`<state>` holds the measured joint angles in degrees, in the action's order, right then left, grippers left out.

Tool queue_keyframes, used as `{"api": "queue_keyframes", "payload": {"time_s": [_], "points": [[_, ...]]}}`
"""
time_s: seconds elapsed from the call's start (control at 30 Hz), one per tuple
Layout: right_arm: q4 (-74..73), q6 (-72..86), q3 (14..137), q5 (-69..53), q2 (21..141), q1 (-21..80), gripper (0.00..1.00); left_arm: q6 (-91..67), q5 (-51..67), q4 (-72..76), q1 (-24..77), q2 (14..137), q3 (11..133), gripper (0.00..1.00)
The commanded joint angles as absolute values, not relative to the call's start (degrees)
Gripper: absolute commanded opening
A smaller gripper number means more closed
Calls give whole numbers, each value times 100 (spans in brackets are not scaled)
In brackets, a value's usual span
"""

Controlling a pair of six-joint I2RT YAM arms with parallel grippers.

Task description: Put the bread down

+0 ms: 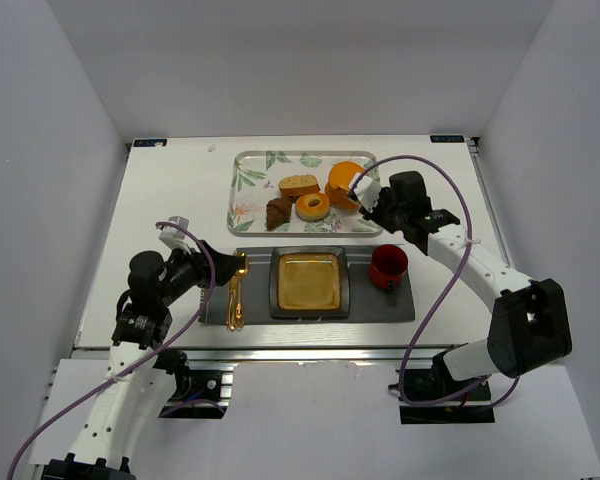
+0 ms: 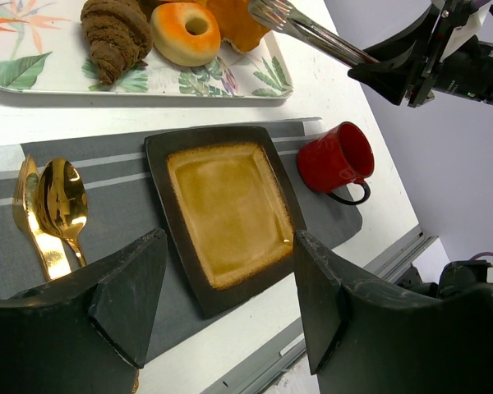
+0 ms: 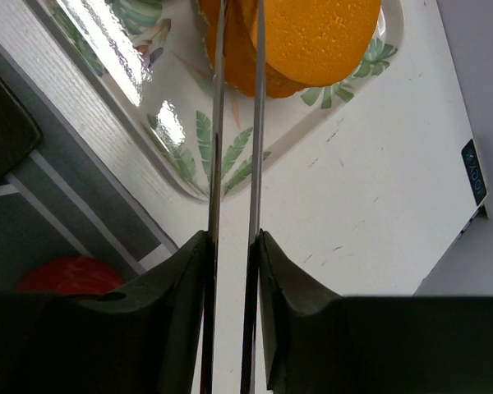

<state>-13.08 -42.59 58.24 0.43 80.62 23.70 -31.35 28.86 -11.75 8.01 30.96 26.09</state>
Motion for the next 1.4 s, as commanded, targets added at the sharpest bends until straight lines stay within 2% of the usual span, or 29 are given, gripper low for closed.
{"api": "queue_keyframes", "payload": {"time_s": [0.0, 0.13, 0.37, 0.63, 1.1, 1.37], "points": [[-949, -4359, 5880, 211, 8042, 2417, 31, -3138, 2848, -1134, 826, 3059, 2769, 72], [-1020, -4307, 5950, 167, 7989, 2426, 18, -3129, 2821, -1178, 826, 3024, 2777, 72], [-1063, -3911, 6292, 70, 7866, 2391, 9, -3129, 2839, -1169, 826, 3041, 2786, 72], [-1055, -3700, 6697, -113, 7805, 2303, 7, -3120, 2821, -1222, 826, 3006, 2795, 72], [-1248, -3393, 6592, -553, 7260, 2285, 5, -3138, 2839, -1187, 826, 3041, 2786, 72], [-1976, -3015, 6390, -1493, 6453, 2294, 4, -3155, 2848, -1125, 826, 3067, 2769, 72]]}}
